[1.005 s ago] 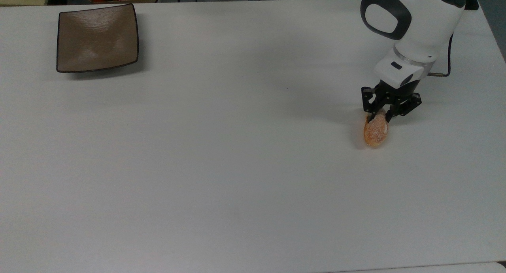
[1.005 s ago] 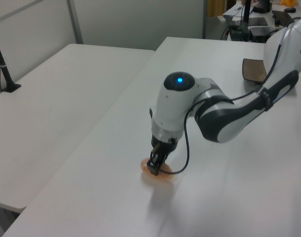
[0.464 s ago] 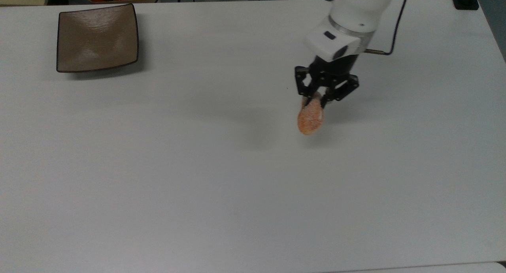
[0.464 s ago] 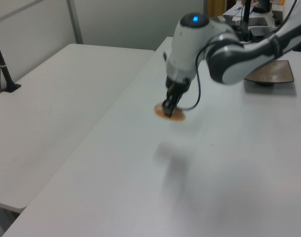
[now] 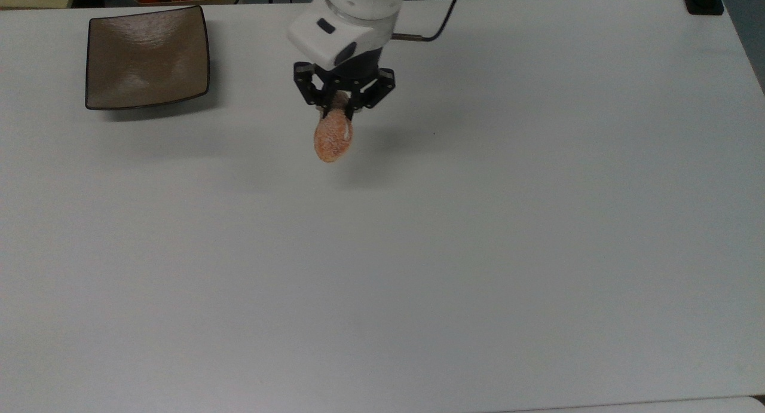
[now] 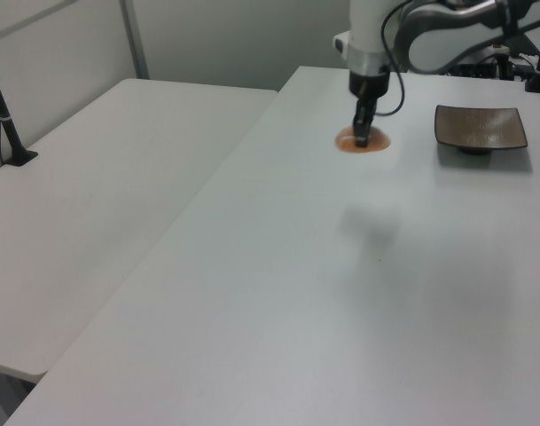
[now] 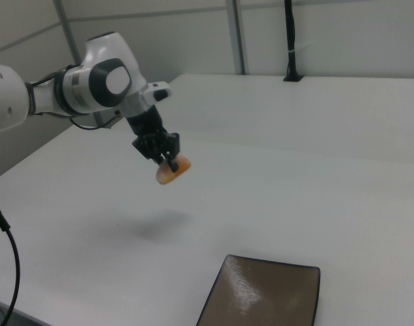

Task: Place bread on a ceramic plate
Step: 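Lift the bread roll and carry it toward the brown square plate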

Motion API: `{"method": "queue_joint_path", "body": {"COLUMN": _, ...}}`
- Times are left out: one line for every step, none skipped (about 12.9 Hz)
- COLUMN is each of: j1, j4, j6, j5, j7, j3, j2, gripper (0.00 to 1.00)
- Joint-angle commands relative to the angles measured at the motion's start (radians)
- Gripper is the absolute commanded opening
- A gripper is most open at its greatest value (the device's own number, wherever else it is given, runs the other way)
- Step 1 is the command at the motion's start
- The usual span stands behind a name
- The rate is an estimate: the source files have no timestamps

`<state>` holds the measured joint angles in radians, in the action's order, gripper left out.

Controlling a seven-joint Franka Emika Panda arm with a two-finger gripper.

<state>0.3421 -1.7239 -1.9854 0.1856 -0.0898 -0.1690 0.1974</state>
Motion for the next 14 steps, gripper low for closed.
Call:
{"method": "queue_joint_path", "body": {"j1": -0.011, "j4": -0.121, "j6": 0.025, "j5": -0.028, "j7": 0.229, "j3": -0.111, "j2": -0.111, "gripper": 0.33}}
{"method": "queue_joint_path", "body": {"j1": -0.018, "j4": -0.131, "j6": 0.030, "j5": -0.028, "j7": 0.292, "j3": -0.150, "j2": -0.119, "gripper": 0.33}}
{"method": "queue_joint_path", "body": {"j1": -0.025, "j4": -0.146, "j6": 0.028, "j5": -0.031, "j7": 0.338, "j3": -0.185, "j2": -0.121, "gripper": 0.33}}
{"method": "queue_joint_path", "body": {"j1": -0.025, "j4": -0.157, "j6": 0.031, "j5": -0.032, "j7": 0.375, "j3": -0.225, "j2": -0.122, "gripper": 0.33}}
{"method": "queue_joint_path", "body": {"j1": -0.031, "j4": -0.178, "j6": 0.030, "j5": -0.032, "j7": 0.431, "j3": -0.262, "j2": -0.122, "gripper": 0.33}}
{"method": "queue_joint_path", "body": {"j1": -0.035, "j4": -0.181, "j6": 0.031, "j5": -0.032, "j7": 0.491, "j3": -0.305, "j2": -0.125, "gripper": 0.33}}
{"method": "queue_joint_path", "body": {"j1": -0.037, "j4": -0.184, "j6": 0.033, "j5": -0.032, "j7": 0.549, "j3": -0.346, "j2": -0.125, "gripper": 0.33}}
{"method": "queue_joint_path", "body": {"j1": -0.037, "j4": -0.203, "j6": 0.031, "j5": -0.031, "j7": 0.603, "j3": -0.389, "j2": -0.141, "gripper": 0.33}}
{"method": "queue_joint_path", "body": {"j1": -0.037, "j4": -0.210, "j6": 0.036, "j5": -0.029, "j7": 0.671, "j3": -0.424, "j2": -0.151, "gripper": 0.33}}
{"method": "queue_joint_path", "body": {"j1": -0.046, "j4": -0.226, "j6": 0.033, "j5": -0.029, "j7": 0.706, "j3": -0.457, "j2": -0.167, "gripper": 0.33}}
{"method": "queue_joint_path", "body": {"j1": -0.049, "j4": -0.236, "j6": 0.031, "j5": -0.029, "j7": 0.719, "j3": -0.464, "j2": -0.174, "gripper": 0.33}}
{"method": "queue_joint_path", "body": {"j1": -0.055, "j4": -0.244, "j6": 0.031, "j5": -0.029, "j7": 0.728, "j3": -0.474, "j2": -0.174, "gripper": 0.33}}
{"method": "queue_joint_path", "body": {"j1": -0.058, "j4": -0.272, "j6": 0.027, "j5": -0.029, "j7": 0.731, "j3": -0.475, "j2": -0.174, "gripper": 0.33}}
{"method": "queue_joint_path", "body": {"j1": -0.066, "j4": -0.279, "j6": 0.031, "j5": -0.029, "j7": 0.734, "j3": -0.477, "j2": -0.170, "gripper": 0.33}}
